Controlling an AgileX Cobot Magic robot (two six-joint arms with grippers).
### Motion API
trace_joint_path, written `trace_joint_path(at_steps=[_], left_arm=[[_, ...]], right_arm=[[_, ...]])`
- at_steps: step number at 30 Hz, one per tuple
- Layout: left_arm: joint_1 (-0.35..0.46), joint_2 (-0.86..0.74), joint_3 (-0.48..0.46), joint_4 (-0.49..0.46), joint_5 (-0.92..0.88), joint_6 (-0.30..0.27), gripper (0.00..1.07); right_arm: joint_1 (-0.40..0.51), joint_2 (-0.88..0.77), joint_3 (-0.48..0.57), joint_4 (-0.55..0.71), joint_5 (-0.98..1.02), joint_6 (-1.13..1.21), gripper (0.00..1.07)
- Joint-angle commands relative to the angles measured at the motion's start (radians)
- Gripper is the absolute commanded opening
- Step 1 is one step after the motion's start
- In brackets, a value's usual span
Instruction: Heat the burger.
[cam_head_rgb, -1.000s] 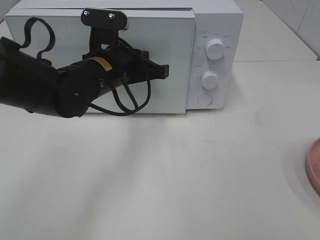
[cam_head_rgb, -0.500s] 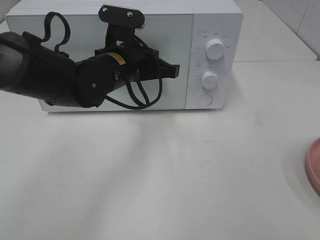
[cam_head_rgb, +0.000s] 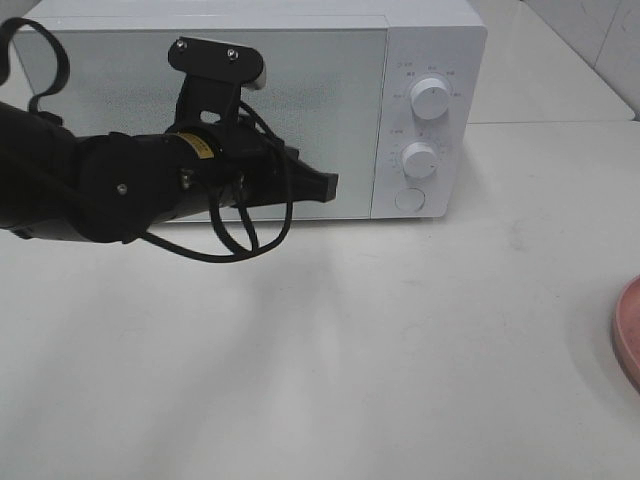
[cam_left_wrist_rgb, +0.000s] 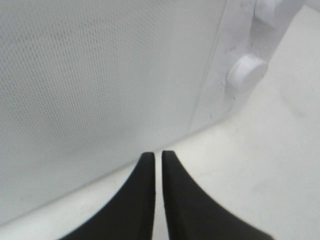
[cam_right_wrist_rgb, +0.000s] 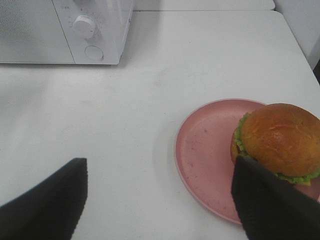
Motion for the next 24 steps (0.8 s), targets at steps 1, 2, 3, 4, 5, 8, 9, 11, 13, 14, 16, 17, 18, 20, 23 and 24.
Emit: trace_joint_path(at_steps=[1, 2, 3, 4, 5, 8, 9, 11, 13, 14, 16, 17, 18, 20, 23, 24], left_arm=[[-0.004, -0.033, 0.011, -0.007, 0.078, 0.002, 0.17], [0.0, -0.06, 0.011, -0.007, 0.211, 0.003, 0.45], [0.0, -0.085, 0.011, -0.007, 0.312, 0.003, 0.81], [0.0, -0.085, 0.011, -0.007, 0.312, 0.003, 0.81], [0.0, -0.094, 0.011, -0.001, 0.35, 0.003, 0.94], [0.0, -0.126, 0.011, 0.043, 0.461, 0.002, 1.03], [0.0, -0.147, 0.011, 0.076, 0.537, 0.002, 1.03], [0.0, -0.16, 0.011, 0.096, 0.573, 0.002, 1.03], [0.0, -0.18, 0.011, 0.147, 0.648, 0.001, 1.03], [0.0, -0.203, 0.011, 0.19, 0.732, -0.004, 1.03], [0.0, -0.217, 0.011, 0.204, 0.779, -0.016, 1.03], [0.008, -0.244, 0.01, 0.219, 0.857, -0.054, 1.03], [0.008, -0.244, 0.01, 0.219, 0.857, -0.054, 1.03], [0.049, -0.278, 0.01, 0.222, 0.983, -0.11, 1.03], [0.096, -0.301, 0.01, 0.222, 1.058, -0.131, 1.03], [0.123, -0.314, 0.01, 0.222, 1.1, -0.137, 1.03]], right_arm=[[-0.003, -0.026, 0.0, 0.002, 0.0, -0.003, 0.76], [-0.002, -0.026, 0.0, 0.002, -0.001, -0.003, 0.76], [-0.002, -0.026, 0.0, 0.002, -0.001, -0.003, 0.76], [-0.002, -0.026, 0.0, 0.002, -0.001, -0.003, 0.76], [-0.002, -0.026, 0.0, 0.002, -0.001, -0.003, 0.76], [-0.002, -0.026, 0.0, 0.002, -0.001, -0.003, 0.76], [-0.002, -0.026, 0.0, 0.002, -0.001, -0.003, 0.76], [-0.002, -0.026, 0.0, 0.002, -0.001, -0.003, 0.76], [-0.002, -0.026, 0.0, 0.002, -0.001, -0.003, 0.76], [-0.002, -0.026, 0.0, 0.002, -0.001, -0.003, 0.76], [-0.002, -0.026, 0.0, 0.002, -0.001, -0.003, 0.76], [-0.002, -0.026, 0.0, 0.002, -0.001, -0.003, 0.76], [-0.002, -0.026, 0.0, 0.002, -0.001, -0.003, 0.76], [-0.002, -0.026, 0.0, 0.002, -0.001, -0.003, 0.76], [-0.002, -0.026, 0.0, 0.002, -0.001, -0.003, 0.76], [-0.002, -0.026, 0.0, 0.002, -0.001, -0.003, 0.76]])
